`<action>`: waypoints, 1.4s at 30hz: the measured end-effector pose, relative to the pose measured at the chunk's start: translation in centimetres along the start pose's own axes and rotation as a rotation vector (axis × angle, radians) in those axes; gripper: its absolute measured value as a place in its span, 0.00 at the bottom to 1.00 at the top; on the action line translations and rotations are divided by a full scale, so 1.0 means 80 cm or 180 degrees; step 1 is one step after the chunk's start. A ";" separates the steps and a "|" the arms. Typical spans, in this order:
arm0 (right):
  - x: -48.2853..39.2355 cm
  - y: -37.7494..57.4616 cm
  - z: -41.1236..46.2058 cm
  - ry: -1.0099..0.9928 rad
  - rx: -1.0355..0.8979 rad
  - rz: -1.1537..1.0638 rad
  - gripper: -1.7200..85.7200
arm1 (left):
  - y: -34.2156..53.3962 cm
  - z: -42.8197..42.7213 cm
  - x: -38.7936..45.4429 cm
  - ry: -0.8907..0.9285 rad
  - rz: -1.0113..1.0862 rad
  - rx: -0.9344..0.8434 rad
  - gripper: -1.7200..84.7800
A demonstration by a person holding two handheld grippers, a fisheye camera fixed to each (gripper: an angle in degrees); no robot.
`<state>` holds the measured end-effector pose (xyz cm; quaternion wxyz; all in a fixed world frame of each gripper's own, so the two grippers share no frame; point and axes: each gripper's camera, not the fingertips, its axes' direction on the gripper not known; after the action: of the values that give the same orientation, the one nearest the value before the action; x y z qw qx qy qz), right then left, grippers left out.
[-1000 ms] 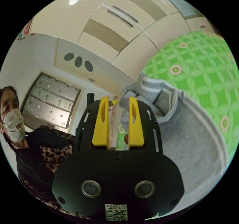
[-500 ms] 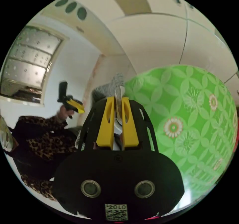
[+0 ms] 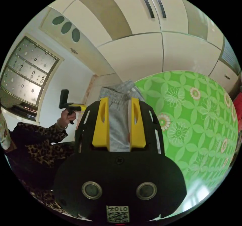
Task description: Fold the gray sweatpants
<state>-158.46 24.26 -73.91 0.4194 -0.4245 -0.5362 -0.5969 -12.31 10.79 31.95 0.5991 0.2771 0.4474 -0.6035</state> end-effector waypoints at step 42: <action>0.004 -0.019 0.060 0.0516 -0.0793 -0.0360 0.05 | -0.048 0.015 0.012 0.0026 -0.0014 0.0007 0.02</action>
<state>-159.77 29.15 -73.72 0.3711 -0.3929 -0.4455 -0.7138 -15.95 8.85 32.47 0.5956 0.2793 0.4498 -0.6041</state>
